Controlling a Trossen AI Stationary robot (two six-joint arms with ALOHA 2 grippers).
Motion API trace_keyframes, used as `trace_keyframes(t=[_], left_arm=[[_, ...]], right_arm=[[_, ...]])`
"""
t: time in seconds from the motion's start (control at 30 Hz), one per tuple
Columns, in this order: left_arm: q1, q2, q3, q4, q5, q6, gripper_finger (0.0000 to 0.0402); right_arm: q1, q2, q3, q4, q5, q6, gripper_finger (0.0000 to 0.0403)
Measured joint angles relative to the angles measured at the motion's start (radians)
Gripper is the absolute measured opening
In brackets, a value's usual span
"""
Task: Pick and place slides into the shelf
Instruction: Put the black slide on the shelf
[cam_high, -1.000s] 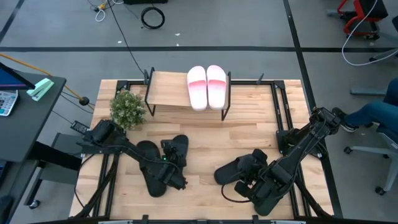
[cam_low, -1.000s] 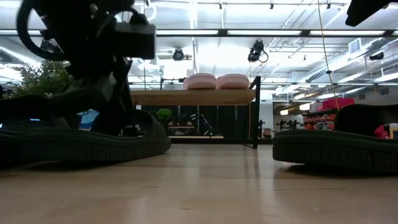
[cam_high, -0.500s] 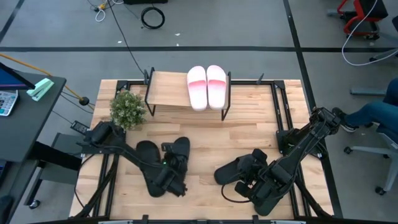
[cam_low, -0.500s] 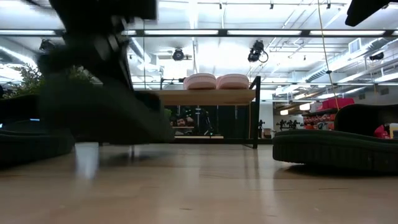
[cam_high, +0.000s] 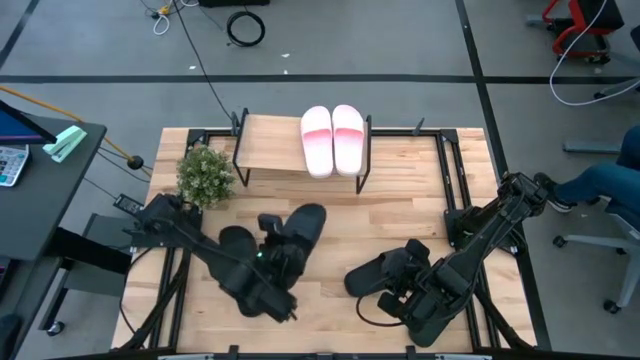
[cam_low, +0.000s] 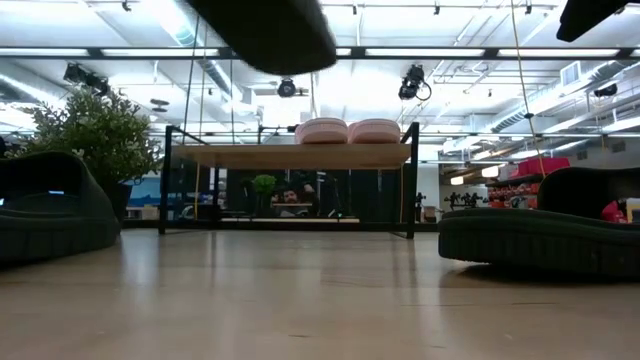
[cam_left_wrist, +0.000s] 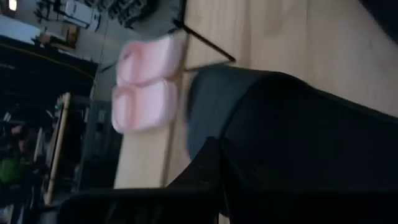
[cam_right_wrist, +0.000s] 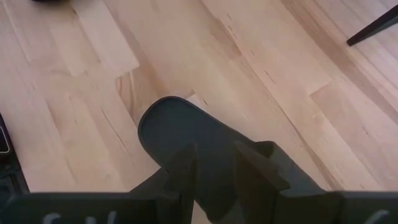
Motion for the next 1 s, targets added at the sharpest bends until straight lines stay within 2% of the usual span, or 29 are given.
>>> trace_keyframes(t=[0.13, 0.23, 0.43, 0.6, 0.8, 1.0], left_arm=[[0.054, -0.005, 0.105, 0.000, -0.059, 0.134, 0.0003], [0.115, -0.024, 0.137, -0.001, -0.079, 0.192, 0.0003], [0.288, -0.114, 0.079, -0.002, -0.079, 0.217, 0.0002], [0.444, -0.226, -0.072, -0.003, -0.078, 0.191, 0.0001], [0.597, -0.351, -0.360, 0.049, -0.075, 0.185, 0.0001], [0.672, -0.452, -0.629, 0.326, -0.092, 0.351, 0.0000]], right_arm=[[0.000, 0.000, 0.000, 0.000, 0.000, 0.000, 0.0107], [0.000, 0.000, 0.000, 0.000, 0.000, 0.000, 0.0107], [0.020, 0.000, 0.000, 0.000, 0.000, 0.002, 0.0107], [0.039, 0.000, 0.000, 0.001, 0.000, 0.002, 0.0107], [0.039, 0.000, 0.000, 0.000, 0.000, 0.001, 0.0107], [0.039, 0.000, 0.000, 0.000, 0.000, 0.000, 0.0107]])
